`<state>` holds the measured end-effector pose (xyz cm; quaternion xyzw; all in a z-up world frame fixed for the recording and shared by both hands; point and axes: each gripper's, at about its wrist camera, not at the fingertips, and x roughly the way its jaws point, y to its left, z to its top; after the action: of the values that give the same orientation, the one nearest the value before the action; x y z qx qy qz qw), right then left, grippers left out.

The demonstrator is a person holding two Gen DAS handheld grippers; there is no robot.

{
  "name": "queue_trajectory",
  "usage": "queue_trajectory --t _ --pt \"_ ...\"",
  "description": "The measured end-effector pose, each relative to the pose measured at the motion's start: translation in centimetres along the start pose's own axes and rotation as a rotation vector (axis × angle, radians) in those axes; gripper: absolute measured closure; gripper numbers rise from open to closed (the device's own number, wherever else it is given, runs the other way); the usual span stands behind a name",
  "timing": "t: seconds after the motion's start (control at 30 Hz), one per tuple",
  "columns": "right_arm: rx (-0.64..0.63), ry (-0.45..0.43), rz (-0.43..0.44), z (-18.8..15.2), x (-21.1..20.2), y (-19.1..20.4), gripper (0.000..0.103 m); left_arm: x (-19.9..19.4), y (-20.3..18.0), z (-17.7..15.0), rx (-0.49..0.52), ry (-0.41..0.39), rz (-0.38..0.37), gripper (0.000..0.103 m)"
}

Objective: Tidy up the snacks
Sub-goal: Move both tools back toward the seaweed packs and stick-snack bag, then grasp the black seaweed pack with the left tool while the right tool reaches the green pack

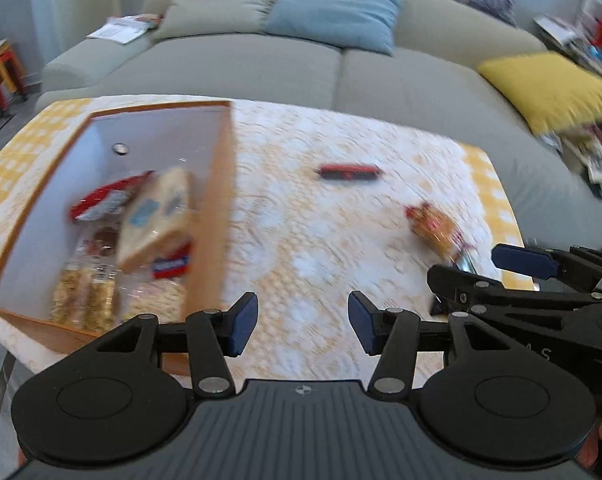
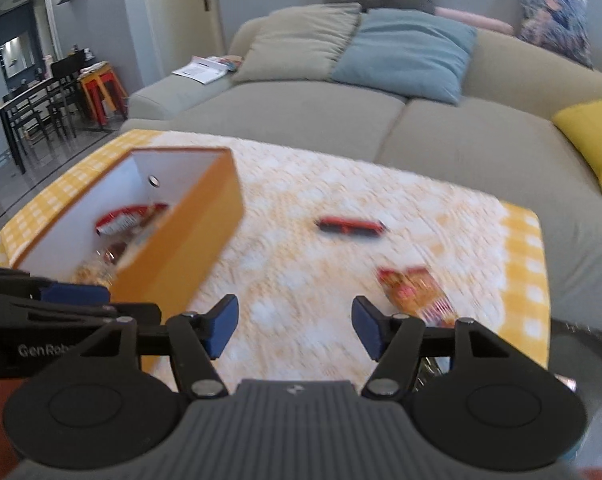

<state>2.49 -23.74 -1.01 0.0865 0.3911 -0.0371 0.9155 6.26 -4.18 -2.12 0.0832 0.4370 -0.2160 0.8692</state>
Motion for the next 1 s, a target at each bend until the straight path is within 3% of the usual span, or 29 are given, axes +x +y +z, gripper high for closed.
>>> queue_trajectory --t 0.17,0.47,0.87,1.0 --pt "0.071 0.061 -0.053 -3.0 -0.1 -4.0 0.034 0.8 -2.8 -0.6 0.092 0.012 0.018 0.040" --pt "0.291 0.184 -0.120 -5.6 2.4 -10.3 0.031 3.7 -5.9 -0.5 0.147 0.072 -0.035 0.036" --pt "0.383 0.150 -0.073 -5.0 5.4 -11.9 0.032 8.4 -8.0 0.2 0.192 0.152 -0.047 0.036" --pt "0.433 0.181 -0.100 -5.3 5.5 -13.0 0.034 9.0 -8.9 0.4 0.224 0.151 -0.095 0.036"
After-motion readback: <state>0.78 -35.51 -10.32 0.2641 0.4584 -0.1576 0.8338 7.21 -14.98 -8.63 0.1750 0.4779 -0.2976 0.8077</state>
